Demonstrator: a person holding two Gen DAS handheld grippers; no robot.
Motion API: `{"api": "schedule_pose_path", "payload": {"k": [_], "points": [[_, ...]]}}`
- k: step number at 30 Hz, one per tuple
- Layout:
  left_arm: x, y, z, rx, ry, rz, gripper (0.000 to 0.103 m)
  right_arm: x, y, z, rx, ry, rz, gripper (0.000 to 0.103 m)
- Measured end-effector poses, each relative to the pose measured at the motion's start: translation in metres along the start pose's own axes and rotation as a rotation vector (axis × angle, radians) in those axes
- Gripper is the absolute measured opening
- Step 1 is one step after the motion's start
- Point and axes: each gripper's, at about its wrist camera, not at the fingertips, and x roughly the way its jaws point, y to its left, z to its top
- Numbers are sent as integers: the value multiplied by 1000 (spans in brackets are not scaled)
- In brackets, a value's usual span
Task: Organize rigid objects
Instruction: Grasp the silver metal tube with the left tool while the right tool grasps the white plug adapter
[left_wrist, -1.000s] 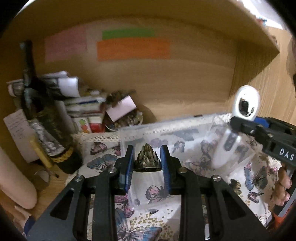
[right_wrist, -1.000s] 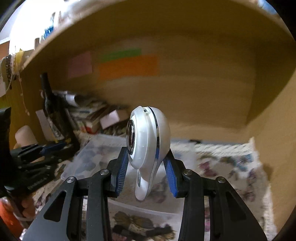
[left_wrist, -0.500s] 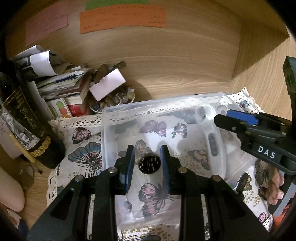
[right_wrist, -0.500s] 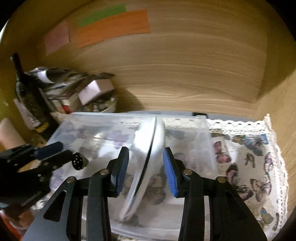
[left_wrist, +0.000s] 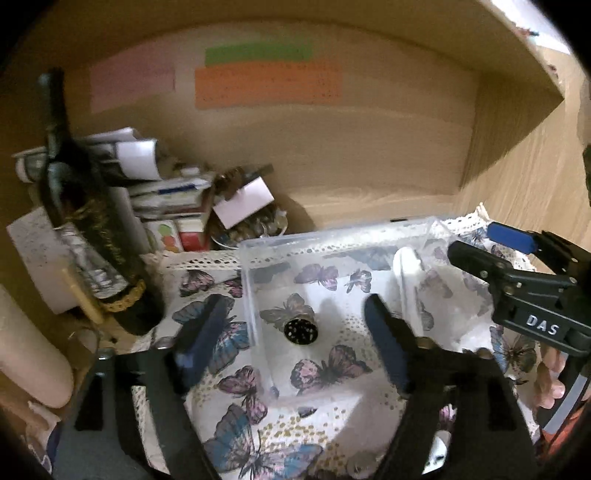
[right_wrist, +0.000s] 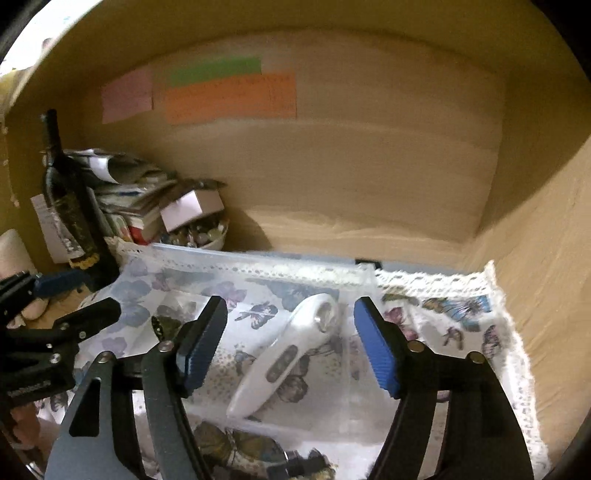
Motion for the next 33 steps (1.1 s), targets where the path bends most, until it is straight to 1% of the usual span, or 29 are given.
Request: {"api": "schedule_pose_path", "payload": {"k": [1,2,3,4,8,13,16,20,24,26,29,33], "points": [[-6,0,-3,1,-7,7,92,-5,-1,-1,0,-7,2,80],[-10,0,-5,4,-11,16,95,-13,-1,-2,2,-16,7,84],[-15,-1,-9,8,-13,26,98,-19,-2,-4,3,-21,13,85],[-19,-1,-13,12,-12,32,99,-24,-3,-7,0,-19,18,85],[-28,-3,-38,14,37,28,100,-39,-5,-20,7,-17,35,86],[-30,-2,-70,-14,106,15,100,-48,-4,-43,13,22,53,86],[-34,-5,-91,-14,141,6,100,-50,0,-59,19,57,90,86],[-44,-10,-114,6,157,-4,100,-51,9,-77,19,97,140,85],[-51,-16,-129,17,172,-13,102,-50,17,-91,19,137,188,84],[-50,-20,-134,11,189,-37,102,-49,20,-96,18,147,199,83],[-45,-28,-139,13,215,-59,102,-46,22,-100,19,171,221,78],[-33,-40,-141,9,247,-88,102,-42,26,-102,8,186,234,77]]}}
